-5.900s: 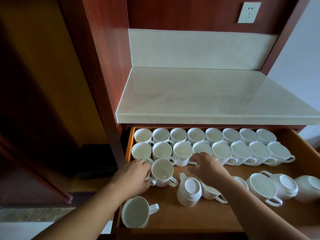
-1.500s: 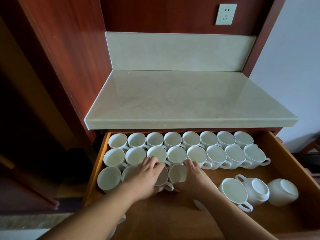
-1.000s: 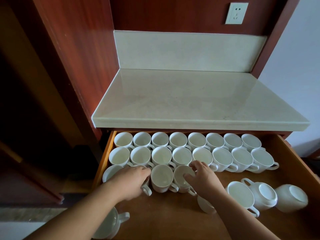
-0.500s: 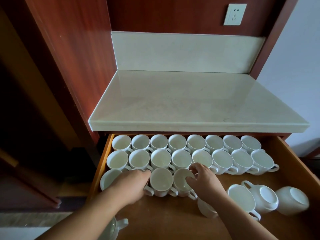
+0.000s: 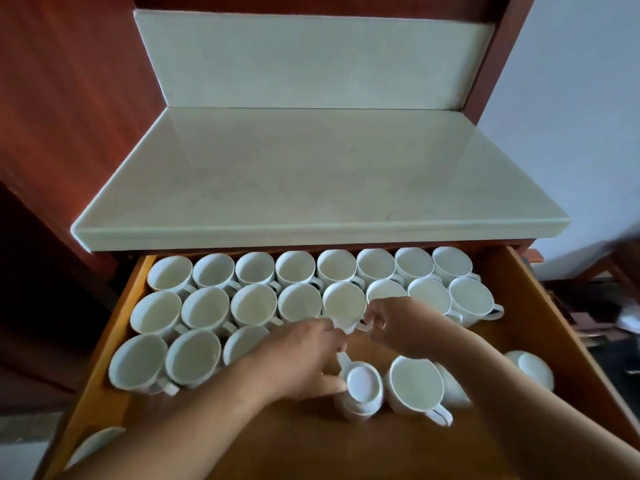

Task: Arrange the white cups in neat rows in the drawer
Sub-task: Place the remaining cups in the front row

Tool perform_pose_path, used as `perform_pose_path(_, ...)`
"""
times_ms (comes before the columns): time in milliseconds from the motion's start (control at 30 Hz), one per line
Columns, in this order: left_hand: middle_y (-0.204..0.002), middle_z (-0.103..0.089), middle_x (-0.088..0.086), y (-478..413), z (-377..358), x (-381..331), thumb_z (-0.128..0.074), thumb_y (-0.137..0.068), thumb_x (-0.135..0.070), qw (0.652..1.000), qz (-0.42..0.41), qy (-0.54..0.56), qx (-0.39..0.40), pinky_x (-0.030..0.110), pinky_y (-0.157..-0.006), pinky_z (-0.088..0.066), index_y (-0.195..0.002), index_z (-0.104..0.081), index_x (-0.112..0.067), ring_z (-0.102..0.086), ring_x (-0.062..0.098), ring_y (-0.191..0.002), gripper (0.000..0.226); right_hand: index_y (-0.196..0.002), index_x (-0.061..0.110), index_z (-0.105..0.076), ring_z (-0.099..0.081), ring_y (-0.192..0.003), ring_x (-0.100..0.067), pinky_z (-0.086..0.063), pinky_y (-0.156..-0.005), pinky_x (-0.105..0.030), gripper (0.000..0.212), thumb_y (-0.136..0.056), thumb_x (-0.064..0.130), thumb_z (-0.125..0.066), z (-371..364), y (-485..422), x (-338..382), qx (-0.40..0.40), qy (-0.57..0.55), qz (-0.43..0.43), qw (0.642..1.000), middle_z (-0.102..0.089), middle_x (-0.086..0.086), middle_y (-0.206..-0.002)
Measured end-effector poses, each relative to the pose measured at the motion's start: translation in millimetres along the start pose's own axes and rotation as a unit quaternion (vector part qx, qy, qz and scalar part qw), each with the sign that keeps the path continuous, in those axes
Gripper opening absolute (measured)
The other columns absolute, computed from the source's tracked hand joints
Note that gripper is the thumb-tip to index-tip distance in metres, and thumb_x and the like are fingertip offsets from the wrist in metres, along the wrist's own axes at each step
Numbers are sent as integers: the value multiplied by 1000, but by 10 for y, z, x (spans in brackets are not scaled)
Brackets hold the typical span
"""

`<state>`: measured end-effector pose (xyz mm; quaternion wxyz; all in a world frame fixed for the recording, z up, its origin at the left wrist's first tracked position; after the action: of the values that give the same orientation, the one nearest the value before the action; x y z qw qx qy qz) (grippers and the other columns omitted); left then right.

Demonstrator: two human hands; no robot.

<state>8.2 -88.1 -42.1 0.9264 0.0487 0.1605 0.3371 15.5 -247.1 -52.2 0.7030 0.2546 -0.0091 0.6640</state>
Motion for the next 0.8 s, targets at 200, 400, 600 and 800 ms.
perform_pose_path(200,-133,-49,7,-196,-355,-405,-65,-79,-69,996,34,-51,57,43,-102,-38,-135,-47,-26,-46,30,-125,73,-107,32,-70,-60,-89,-6,-38,-65,-9,19,-89,36,-67,34,-69,-197,21,-34,45,998,-68,15,-100)
perform_pose_path(400,-127,-46,14,-257,-484,-549,-70,-76,-54,991,33,-96,92,46,-103,-35,-127,-47,-17,-43,35,-120,67,-103,31,-71,-59,-83,-4,-35,-59,-6,16,-89,34,-66,42,-103,-219,16,-54,68,996,-65,16,-92)
perform_pose_path(600,-119,-50,10,-250,-341,-578,-70,-79,-40,992,43,-60,99,40,-91,-41,-109,-49,-14,-50,31,-110,45,-100,34,-70,-60,-81,-1,-38,-63,-11,13,-88,38,-67,109,-143,-215,42,-73,72,994,-69,14,-96)
perform_pose_path(800,-125,-50,-7,-218,122,-302,-76,-68,-58,995,97,22,19,33,-93,-47,-131,-50,-28,-53,16,-114,74,-93,33,-70,-68,-67,-1,-51,-64,-19,7,-86,31,-68,338,-143,-228,49,-155,58,985,-75,11,-78)
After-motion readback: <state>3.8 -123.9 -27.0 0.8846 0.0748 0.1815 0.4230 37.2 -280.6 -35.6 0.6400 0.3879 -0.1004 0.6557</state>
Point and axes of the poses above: each hand's wrist, its own y-axis away from the middle knuckle, its own z-axis out of the back of the hand, x = y × z, the point moved 8 cm from there along -y, towards the middle knuckle
